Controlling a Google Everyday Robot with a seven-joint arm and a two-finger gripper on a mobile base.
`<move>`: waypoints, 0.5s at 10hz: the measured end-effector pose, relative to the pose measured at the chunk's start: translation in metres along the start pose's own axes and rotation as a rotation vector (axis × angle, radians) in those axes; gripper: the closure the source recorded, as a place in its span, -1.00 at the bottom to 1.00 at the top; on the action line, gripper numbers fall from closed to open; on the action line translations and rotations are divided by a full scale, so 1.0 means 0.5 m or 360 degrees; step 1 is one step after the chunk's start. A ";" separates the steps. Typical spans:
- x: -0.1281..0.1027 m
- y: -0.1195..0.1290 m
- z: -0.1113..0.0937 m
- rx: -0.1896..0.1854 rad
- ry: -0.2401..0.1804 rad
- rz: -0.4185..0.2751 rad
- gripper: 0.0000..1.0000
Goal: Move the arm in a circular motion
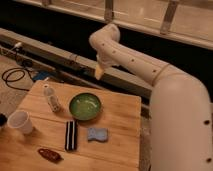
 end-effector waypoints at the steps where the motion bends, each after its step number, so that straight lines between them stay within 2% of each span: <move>1: -0.030 0.038 -0.010 -0.0015 -0.0027 -0.0068 -0.60; 3: -0.075 0.159 -0.042 -0.0061 -0.0087 -0.0250 -0.60; 5: -0.072 0.250 -0.065 -0.0094 -0.0104 -0.0336 -0.60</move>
